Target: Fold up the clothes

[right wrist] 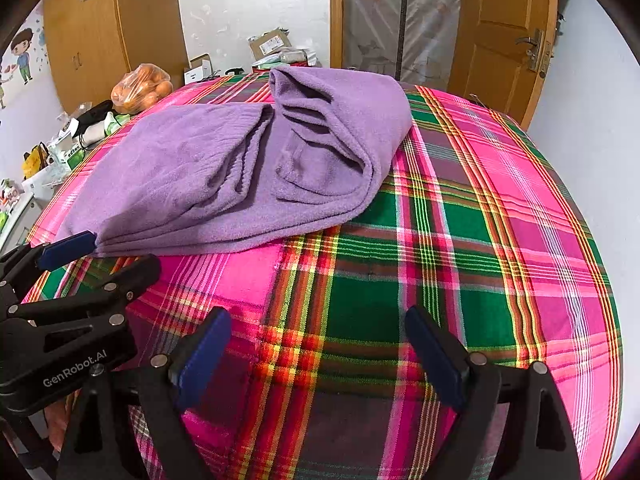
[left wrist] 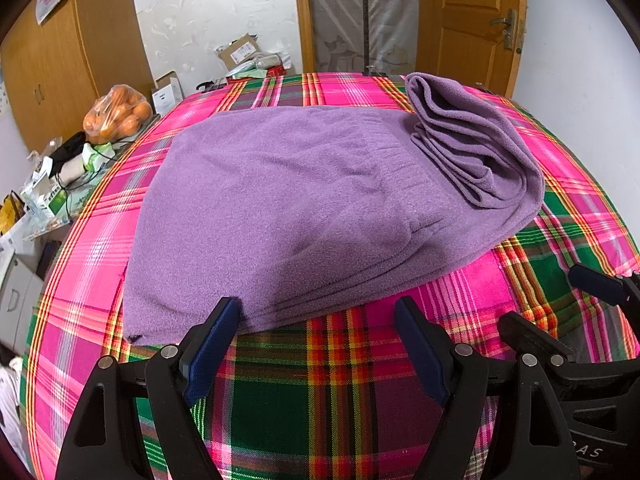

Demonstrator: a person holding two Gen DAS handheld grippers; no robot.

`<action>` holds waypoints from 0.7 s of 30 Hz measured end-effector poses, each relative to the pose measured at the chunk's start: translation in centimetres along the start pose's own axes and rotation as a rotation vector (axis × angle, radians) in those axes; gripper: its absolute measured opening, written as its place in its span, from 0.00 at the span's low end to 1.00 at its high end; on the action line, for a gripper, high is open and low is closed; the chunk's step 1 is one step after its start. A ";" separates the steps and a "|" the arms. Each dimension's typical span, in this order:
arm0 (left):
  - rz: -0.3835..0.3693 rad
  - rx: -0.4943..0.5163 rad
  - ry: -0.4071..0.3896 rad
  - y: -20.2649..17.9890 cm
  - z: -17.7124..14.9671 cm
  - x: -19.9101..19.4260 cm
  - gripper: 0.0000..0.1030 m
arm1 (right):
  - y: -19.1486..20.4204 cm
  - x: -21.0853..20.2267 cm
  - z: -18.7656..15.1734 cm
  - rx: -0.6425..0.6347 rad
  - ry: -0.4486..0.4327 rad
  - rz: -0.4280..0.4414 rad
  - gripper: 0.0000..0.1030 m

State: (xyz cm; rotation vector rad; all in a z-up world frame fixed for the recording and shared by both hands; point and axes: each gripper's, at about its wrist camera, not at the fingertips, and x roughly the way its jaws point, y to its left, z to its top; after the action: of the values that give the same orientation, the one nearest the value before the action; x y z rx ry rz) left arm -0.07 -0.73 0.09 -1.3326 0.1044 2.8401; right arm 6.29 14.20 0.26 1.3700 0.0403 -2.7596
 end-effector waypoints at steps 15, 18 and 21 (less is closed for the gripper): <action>-0.068 0.082 0.005 1.6 0.1 -1.4 0.54 | -1.7 -2.3 0.7 0.016 -0.074 0.001 0.35; -0.095 0.085 -0.055 2.2 1.1 -2.7 0.47 | -2.6 -4.0 1.4 0.013 -0.176 0.024 0.34; -0.090 0.146 -0.124 1.4 2.3 -3.5 0.47 | -3.5 -3.7 2.7 0.007 -0.202 0.015 0.34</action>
State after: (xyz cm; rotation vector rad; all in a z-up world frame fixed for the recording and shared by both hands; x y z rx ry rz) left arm 0.36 -1.91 4.39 -1.1022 0.2389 2.7708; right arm 6.12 17.74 4.86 1.0815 0.0105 -2.8721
